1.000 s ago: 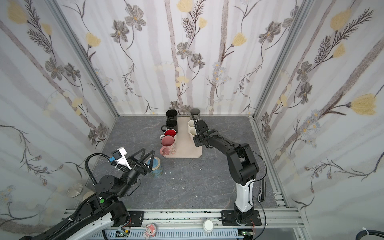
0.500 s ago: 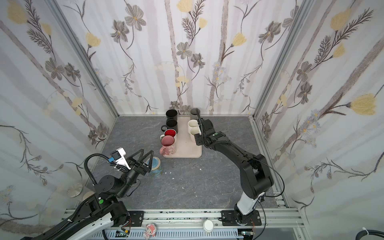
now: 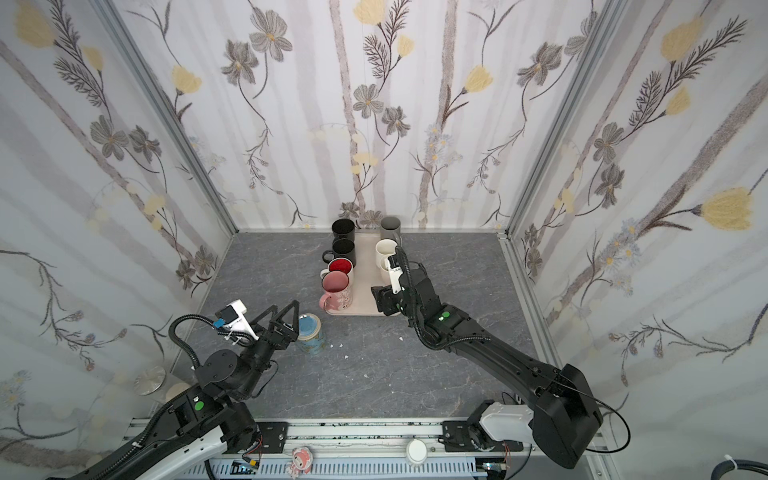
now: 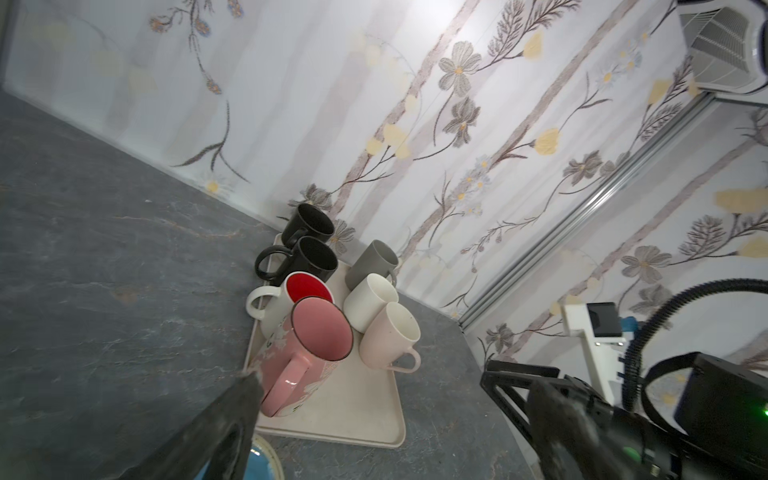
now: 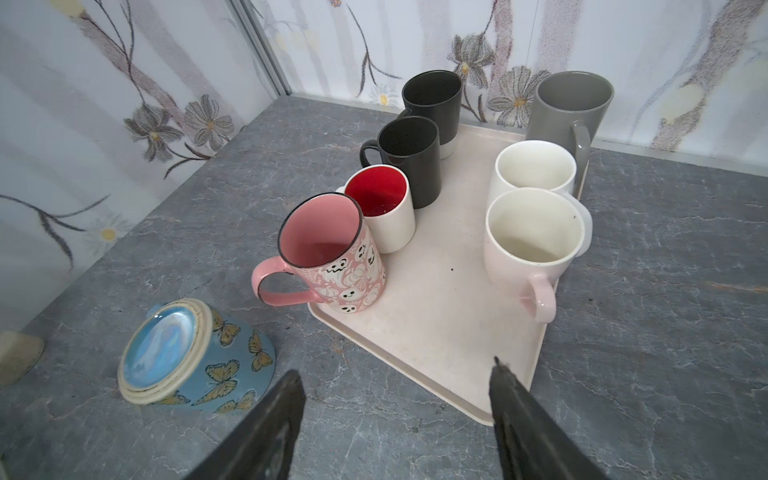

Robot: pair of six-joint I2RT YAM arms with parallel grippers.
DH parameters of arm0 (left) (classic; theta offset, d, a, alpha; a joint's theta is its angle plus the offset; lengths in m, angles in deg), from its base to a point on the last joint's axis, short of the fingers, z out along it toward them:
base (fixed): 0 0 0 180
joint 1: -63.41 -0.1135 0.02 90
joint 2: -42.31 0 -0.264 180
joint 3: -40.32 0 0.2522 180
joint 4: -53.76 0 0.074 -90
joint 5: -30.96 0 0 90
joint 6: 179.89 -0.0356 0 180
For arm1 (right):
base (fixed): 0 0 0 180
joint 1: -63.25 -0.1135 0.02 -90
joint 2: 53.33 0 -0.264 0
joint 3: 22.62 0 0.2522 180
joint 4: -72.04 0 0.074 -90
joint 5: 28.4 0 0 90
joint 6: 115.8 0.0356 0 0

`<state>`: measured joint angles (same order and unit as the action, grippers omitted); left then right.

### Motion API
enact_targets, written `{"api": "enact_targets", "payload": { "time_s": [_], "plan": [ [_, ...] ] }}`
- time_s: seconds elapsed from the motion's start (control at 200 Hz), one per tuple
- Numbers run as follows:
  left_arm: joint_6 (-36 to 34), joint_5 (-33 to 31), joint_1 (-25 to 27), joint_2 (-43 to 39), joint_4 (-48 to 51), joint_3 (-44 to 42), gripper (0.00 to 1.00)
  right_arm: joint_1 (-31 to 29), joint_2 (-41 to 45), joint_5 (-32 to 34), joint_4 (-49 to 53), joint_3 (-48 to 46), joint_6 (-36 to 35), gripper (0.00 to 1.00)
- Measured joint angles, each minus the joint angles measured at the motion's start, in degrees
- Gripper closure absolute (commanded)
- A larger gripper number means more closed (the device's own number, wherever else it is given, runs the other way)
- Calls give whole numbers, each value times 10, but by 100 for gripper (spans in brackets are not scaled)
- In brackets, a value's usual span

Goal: Turn the mug right side up
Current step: 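Open and lift the right gripper while the left moves over the butterfly mug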

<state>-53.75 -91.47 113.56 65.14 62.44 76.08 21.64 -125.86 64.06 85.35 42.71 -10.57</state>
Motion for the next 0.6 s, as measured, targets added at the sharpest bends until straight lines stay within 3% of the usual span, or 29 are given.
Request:
{"api": "enact_targets", "payload": {
  "time_s": [0.13, 0.285, 0.44, 0.605],
  "plan": [
    [14, 6, -44, 66, 54, 28, 0, -3, -1, -29, -16, -11, 14, 29],
    [26, 104, -164, 145, 74, 40, 5, -4, -8, -53, -26, -15, 23, 30],
    [31, 212, -273, 211, 63, 40, 20, -4, -8, -66, -32, -18, 23, 30],
    [32, 271, -320, 295, 47, 47, 33, -4, 0, -70, -32, -23, 25, 30]
  ]
}}
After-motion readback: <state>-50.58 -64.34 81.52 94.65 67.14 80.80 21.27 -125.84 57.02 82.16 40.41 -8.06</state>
